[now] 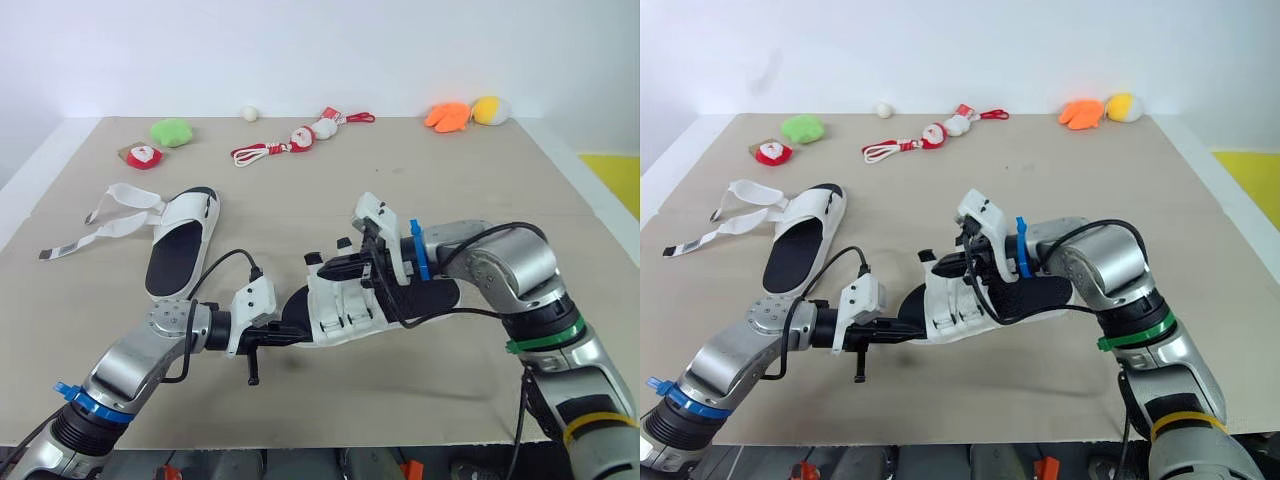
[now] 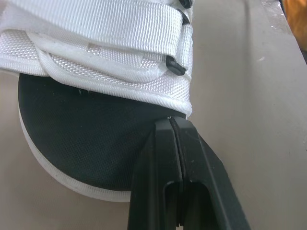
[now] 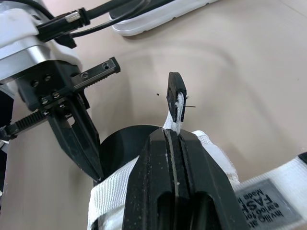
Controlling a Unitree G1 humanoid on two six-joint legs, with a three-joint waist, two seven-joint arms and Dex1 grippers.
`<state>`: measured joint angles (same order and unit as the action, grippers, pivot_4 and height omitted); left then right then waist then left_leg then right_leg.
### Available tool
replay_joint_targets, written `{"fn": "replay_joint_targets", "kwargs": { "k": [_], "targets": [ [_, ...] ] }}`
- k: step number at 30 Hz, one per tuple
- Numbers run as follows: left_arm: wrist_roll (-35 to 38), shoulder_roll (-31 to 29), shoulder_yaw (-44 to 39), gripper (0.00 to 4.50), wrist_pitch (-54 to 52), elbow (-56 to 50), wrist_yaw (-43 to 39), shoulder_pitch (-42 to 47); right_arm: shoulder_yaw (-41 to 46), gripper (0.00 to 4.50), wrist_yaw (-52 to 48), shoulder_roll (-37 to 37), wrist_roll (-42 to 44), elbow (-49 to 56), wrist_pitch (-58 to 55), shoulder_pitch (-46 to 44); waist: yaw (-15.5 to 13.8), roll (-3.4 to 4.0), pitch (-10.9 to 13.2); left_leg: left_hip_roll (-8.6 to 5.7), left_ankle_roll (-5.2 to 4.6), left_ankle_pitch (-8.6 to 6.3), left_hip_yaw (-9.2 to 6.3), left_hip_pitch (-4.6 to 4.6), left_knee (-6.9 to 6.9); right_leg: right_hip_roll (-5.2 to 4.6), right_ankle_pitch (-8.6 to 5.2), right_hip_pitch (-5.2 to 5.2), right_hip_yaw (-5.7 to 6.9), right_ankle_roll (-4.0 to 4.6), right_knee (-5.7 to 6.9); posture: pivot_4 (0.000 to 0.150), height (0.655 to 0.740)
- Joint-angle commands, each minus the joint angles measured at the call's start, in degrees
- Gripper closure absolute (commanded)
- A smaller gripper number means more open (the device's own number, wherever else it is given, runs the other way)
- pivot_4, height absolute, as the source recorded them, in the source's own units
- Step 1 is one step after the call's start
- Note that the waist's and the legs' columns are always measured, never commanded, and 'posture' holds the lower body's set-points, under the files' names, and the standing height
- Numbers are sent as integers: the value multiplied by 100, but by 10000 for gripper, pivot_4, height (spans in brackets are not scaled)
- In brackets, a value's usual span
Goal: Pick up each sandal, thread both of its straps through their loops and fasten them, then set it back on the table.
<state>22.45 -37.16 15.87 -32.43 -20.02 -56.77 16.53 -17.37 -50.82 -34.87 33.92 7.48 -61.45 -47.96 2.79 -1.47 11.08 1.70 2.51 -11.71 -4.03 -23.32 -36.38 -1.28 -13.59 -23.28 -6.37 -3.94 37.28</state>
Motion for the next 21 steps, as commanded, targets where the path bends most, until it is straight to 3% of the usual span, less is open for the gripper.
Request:
{"fn": "replay_joint_targets", "kwargs": {
  "k": [1, 21],
  "targets": [
    [-67, -50, 99, 45000, -104, -16, -13, -124, 217, 44364, 48, -6, -44, 65, -97, -188, 1, 0, 0, 0, 0, 0, 0, 0, 0, 0, 0, 0, 0, 0, 0, 1500, 7400],
    [-57, -6, 130, 45000, -101, -8, -12, -138, 51, 44364, 247, -142, -534, 195, -33, -185, 3, 0, 0, 0, 0, 0, 0, 0, 1, 0, -1, -1, 0, 0, 0, 1500, 7400]
  ]
}}
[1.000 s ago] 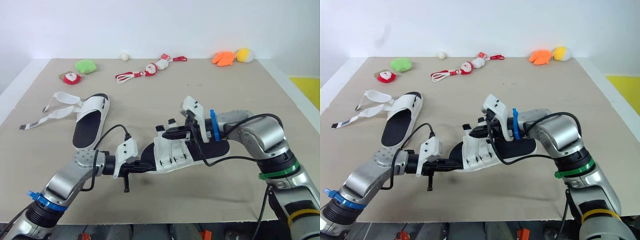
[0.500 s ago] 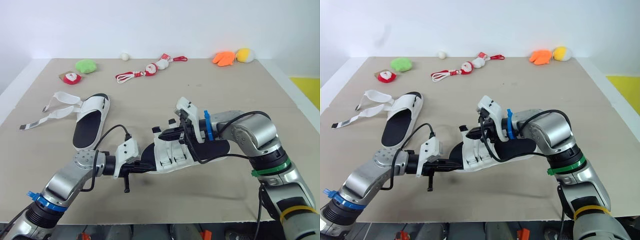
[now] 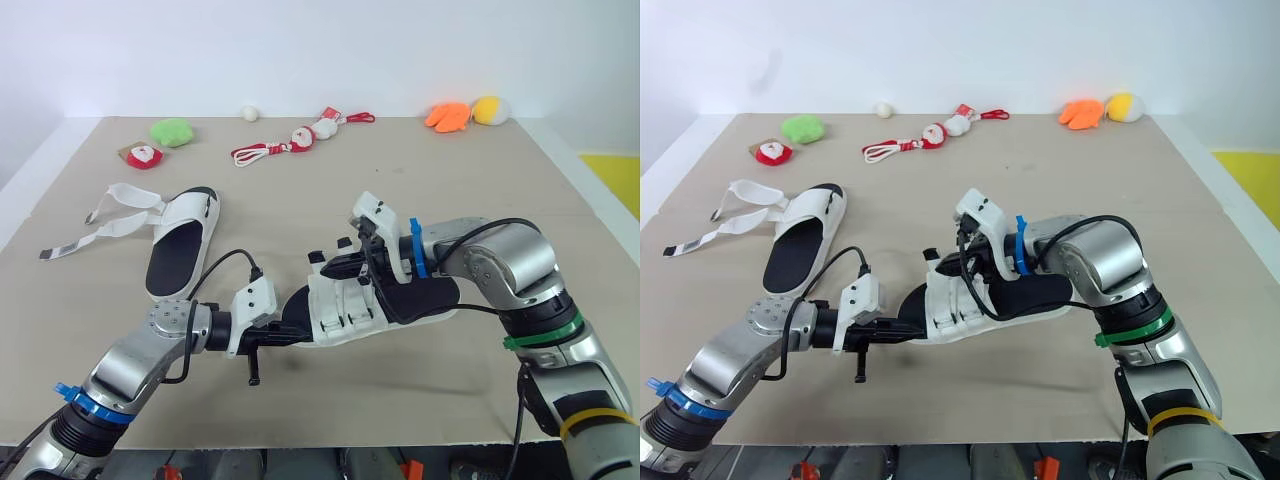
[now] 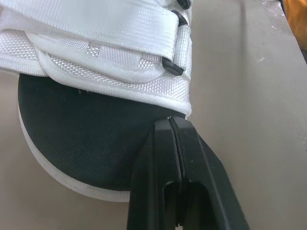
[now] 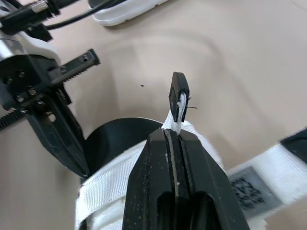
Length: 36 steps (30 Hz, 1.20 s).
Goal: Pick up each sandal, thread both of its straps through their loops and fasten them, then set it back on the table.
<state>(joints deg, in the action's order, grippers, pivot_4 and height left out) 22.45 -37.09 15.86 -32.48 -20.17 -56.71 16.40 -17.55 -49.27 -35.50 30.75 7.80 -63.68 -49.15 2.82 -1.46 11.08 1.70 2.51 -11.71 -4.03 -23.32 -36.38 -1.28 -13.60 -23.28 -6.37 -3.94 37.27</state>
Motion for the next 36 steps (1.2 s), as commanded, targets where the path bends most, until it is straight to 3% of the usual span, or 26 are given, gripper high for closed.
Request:
{"fn": "replay_joint_targets", "kwargs": {
  "k": [1, 18, 21, 23, 25, 29, 30, 36],
  "targets": [
    [-56, -12, 131, 45000, -97, 7, -17, -126, 42, 44364, 113, -74, -285, 162, 243, -64, 0, 0, 0, 0, 0, 0, 0, 0, 0, 0, 0, 0, 0, 0, 0, 1500, 7400],
    [-47, 22, 135, 45000, -110, 1, 4, -144, -248, 44364, 207, -55, -851, 188, 533, -70, 1, 0, 0, 0, 0, 0, 0, 0, 0, 0, 1, 0, 0, 0, 0, 1500, 7400],
    [-40, 31, 130, 45000, -108, 3, 1, -145, -351, 35615, 245, -98, -1140, 235, 932, -77, 1, 0, 0, 0, 0, 0, 0, 1, 0, 0, 1, 0, 0, -1, 0, 1500, 7400],
    [-33, 43, 129, 45000, -111, 4, 2, -141, -388, 22551, 225, -108, -1272, 282, 1108, -71, 0, 0, 0, 0, 0, 0, 0, 0, 0, 0, 0, -1, 0, 0, 0, 1500, 7400],
    [-24, 62, 130, 45000, -116, 5, 6, -135, -420, 19827, 192, -125, -1408, 337, 1296, -46, 0, 0, 0, 0, 1, 0, 0, -1, 2, 0, -3, -2, 0, -1, 0, 1500, 7400],
    [-19, 77, 126, 45000, -122, 8, 6, -129, -495, 2440, 123, -164, -1716, 337, 1693, 0, -3, 0, 0, -1, 1, 0, 0, -2, 4, -1, -5, -2, 0, -2, -1, 1500, 7400],
    [-19, 80, 123, 45000, -125, 11, 7, -125, -501, 341, 103, -158, -1779, 326, 1777, 4, -3, 0, 0, -2, 1, 0, 0, -2, 4, -2, -5, -2, 0, -2, -2, 1500, 7400],
    [-31, 102, 125, 45000, -119, 25, 24, -114, 86, 341, -222, 101, -1390, 352, 2242, 65, -3, 0, 0, -1, 1, 0, 0, -2, 4, -1, -4, -2, 0, -2, -2, 1500, 7400]
  ]
}}
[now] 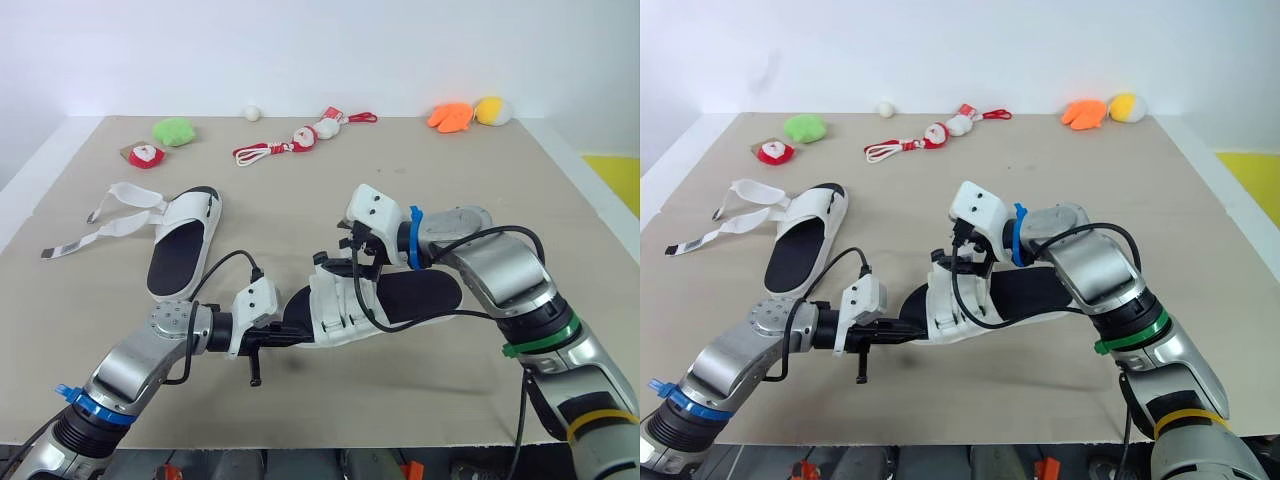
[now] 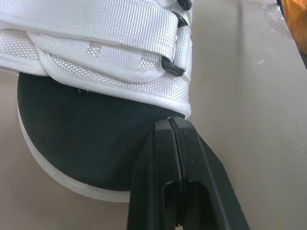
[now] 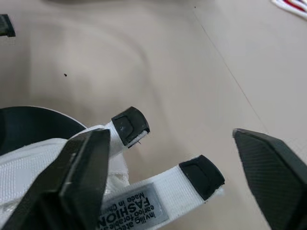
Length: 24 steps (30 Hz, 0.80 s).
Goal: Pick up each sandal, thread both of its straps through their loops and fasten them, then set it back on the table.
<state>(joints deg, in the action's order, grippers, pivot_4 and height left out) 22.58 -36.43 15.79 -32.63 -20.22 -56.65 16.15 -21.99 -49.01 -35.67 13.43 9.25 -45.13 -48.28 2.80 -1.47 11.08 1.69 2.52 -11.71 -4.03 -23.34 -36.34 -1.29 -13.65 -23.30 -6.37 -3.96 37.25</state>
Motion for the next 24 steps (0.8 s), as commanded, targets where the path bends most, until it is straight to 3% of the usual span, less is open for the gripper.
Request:
{"fn": "replay_joint_targets", "kwargs": {
  "k": [1, 3, 6, 12, 16, 20, 23, 24],
  "targets": [
    [-45, 36, 126, 45000, -101, 33, 20, -89, 688, 341, -412, 84, 411, 197, 722, 16, -5, 0, 0, 0, 0, 0, 0, 0, 0, 0, 0, 0, 0, 0, 0, 1500, 7400],
    [-47, 30, 104, 45000, -98, 38, 21, -85, 947, 341, -824, -98, 353, 30, 1875, 159, -11, 0, 0, -2, 0, 0, -1, -2, 0, -1, 0, 1, 0, -1, 0, 1500, 7400],
    [-54, 25, 72, 45000, -77, 60, 22, -86, 1195, 341, -1147, -379, -218, -832, 4484, 375, -10, -3, -1, -4, 1, -1, 0, -3, 0, -4, -1, 8, 0, -3, -12, 1500, 7400],
    [102, 148, -96, 45000, -166, 56, 106, -88, 1198, 341, -1275, -812, -1404, -3479, 9897, 55, 10, 2, 2, 1, 1, -1, 10, 10, 5, -2, 3, 9, -1, -5, -14, 1500, 7400],
    [236, 192, -228, 33325, -272, -33, 130, -71, 1125, 0, -778, -1102, -2520, -5185, 12582, -502, 16, 5, 5, -1, 1, 0, 20, 11, 3, -5, 10, 8, -11, 7, -13, 1500, 7400],
    [366, 199, -472, 14698, -339, -249, 331, -71, 1242, 0, -274, -1087, -3304, -5831, 13594, -747, 41, 5, 5, 2, 1, 0, 21, 17, 4, -4, 20, 8, -12, 29, -11, 1500, 7400],
    [542, 148, -758, 3043, -457, -459, 483, -115, 1277, 0, 160, -1149, -3849, -5778, 13761, -641, 52, 7, 6, 2, 6, 4, 20, 20, 4, -3, 21, 8, -12, 31, -5, 1500, 7400],
    [602, 108, -920, 1426, -507, -544, 560, -144, 1242, 0, 285, -1156, -3862, -5707, 13763, -559, 58, 7, 7, 1, 7, 5, 20, 20, 4, -4, 21, 8, -14, 31, -4, 1500, 7400]
  ]
}}
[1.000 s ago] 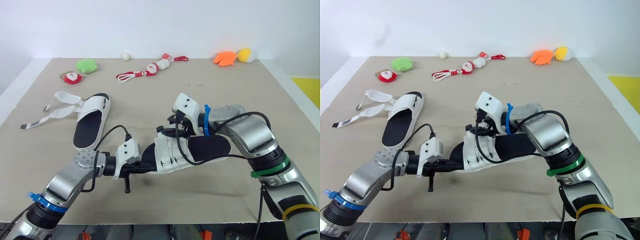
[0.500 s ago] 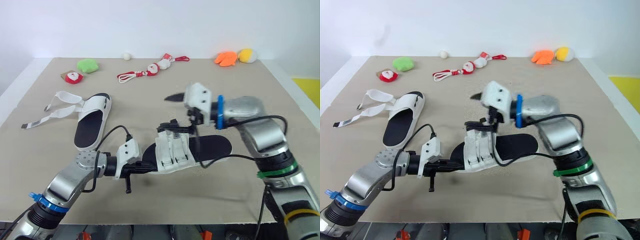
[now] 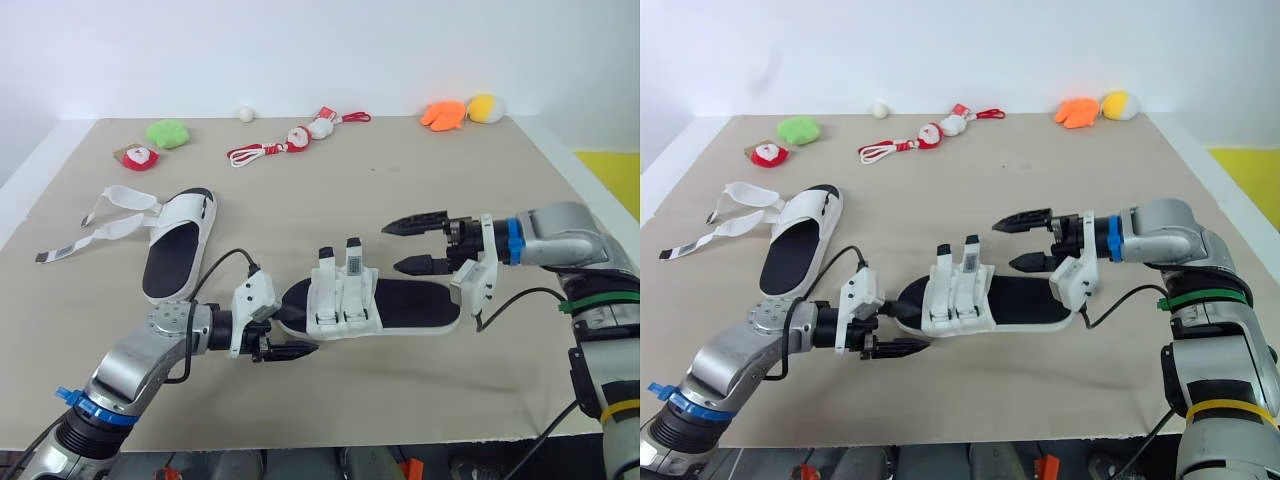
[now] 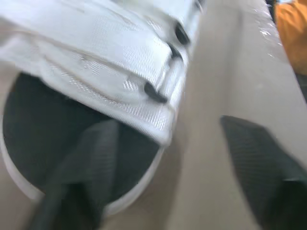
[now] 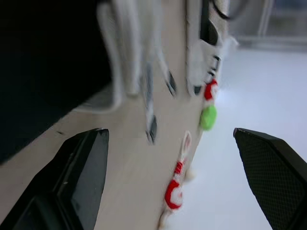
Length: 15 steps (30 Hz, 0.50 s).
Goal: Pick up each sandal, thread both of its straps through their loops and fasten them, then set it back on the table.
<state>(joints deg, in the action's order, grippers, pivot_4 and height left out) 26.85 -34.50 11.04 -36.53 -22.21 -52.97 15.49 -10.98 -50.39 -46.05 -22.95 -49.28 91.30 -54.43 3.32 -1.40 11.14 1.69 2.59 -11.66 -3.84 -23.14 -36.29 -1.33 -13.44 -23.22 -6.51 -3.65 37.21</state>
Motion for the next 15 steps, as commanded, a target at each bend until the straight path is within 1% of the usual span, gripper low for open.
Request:
{"fn": "replay_joint_targets", "kwargs": {
  "k": [1, 3, 7, 10, 15],
  "targets": [
    [218, -115, -550, 1426, -154, -397, 250, -95, 115, 0, 561, -124, -270, 187, 120, 102, 9, 0, 0, 0, 1, 0, 0, 0, 0, 0, 1, 0, -1, 1, 1, 1500, 7400],
    [323, -167, -744, 1426, -245, -478, 332, -115, 31, 0, 771, -121, -240, 327, 117, 183, 11, 0, 0, -2, 1, 1, -2, 0, 0, -1, 2, 2, -2, 5, 2, 1500, 7400],
    [462, -178, -979, 1426, -297, -562, 469, -88, -212, 0, 964, -204, 116, 970, -608, 531, 29, 1, 1, -7, 1, 1, -5, -2, 0, -2, 7, 3, -9, 15, 5, 1500, 7400],
    [519, -88, -1062, 1426, -200, -558, 571, -10, -249, 0, 951, -343, 307, 1791, -1334, 1071, 24, 0, 0, -11, 1, 0, -11, -3, 0, -4, 8, 8, -9, 19, 5, 1500, 7400],
    [530, -9, -999, 1426, -126, -455, 574, 185, -196, 0, 1045, -498, 357, 2801, -1875, 1851, -9, 1, 0, -15, 1, 0, -13, -4, -1, -5, 6, 10, -9, 15, 5, 1500, 7400]
  ]
}}
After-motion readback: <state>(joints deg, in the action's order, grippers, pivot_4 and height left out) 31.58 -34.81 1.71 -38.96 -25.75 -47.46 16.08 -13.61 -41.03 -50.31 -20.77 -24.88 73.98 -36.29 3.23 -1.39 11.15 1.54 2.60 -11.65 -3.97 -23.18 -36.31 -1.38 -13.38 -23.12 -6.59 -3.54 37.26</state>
